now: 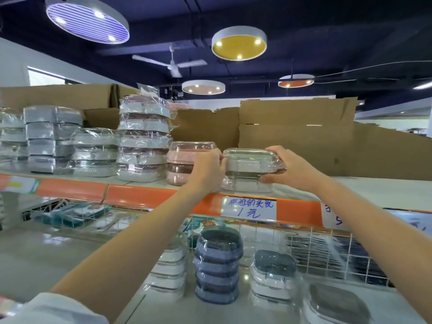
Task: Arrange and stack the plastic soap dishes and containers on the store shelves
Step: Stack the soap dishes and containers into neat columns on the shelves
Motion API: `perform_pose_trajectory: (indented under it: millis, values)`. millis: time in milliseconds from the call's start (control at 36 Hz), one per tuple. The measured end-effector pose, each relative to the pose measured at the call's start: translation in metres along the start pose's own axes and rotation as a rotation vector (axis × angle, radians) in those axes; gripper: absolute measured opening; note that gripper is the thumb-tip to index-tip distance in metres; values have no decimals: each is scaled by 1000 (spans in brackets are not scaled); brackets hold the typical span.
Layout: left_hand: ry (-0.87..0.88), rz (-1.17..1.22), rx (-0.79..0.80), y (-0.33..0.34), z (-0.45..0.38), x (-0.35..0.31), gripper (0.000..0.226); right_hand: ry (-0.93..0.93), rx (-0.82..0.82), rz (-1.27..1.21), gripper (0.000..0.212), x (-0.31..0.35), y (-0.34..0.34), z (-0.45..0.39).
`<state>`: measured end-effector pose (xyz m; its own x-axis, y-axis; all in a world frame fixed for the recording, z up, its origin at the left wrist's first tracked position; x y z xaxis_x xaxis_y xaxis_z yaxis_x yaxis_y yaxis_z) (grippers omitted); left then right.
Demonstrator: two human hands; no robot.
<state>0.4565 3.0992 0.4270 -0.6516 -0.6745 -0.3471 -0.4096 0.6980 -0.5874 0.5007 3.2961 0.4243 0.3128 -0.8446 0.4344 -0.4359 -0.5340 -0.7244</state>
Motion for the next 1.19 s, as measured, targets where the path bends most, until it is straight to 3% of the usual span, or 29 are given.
perform_pose_trajectory:
  millis: [139, 278, 389, 528, 694, 778, 944, 1056, 1194]
  values:
    - [5, -15, 61, -4, 0, 0, 25, 63, 42, 136, 90, 10, -6, 4]
    - [32, -8, 14, -23, 3, -3, 24, 84, 17, 222, 99, 34, -18, 11]
    - [116, -78, -29, -40, 16, -8, 18, -178, -178, 487, 65, 73, -13, 27]
    - [262, -157, -35, -51, 55, -5, 13, -553, -254, 490, 32, 124, 40, 67]
    - [355, -183, -77, -74, 107, 29, 15, -705, -173, 455, 35, 148, 102, 102]
    - [363, -183, -44, -85, 131, 51, 25, -705, -140, 434, 34, 144, 124, 111]
    - [322, -313, 156, -69, 168, 114, 18, -601, 82, 422, 34, 127, 181, 111]
    - [280, -385, 283, -51, 183, 154, 26, -424, 256, 418, 46, 115, 224, 98]
    - [244, -450, 390, -34, 182, 203, 34, -265, 341, 464, 52, 114, 268, 77]
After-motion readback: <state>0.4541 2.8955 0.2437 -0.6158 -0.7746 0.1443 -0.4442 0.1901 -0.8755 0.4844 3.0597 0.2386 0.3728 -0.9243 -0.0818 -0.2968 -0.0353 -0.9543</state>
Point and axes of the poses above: each hand's wrist, its own z-axis away from the middle knuckle, its own y-axis out of the palm, x = y × z, the point moved 5 cm from there along -z, towards the middle knuckle, and after that the axes turned 1 degree about -z, right-handed, at the moved point
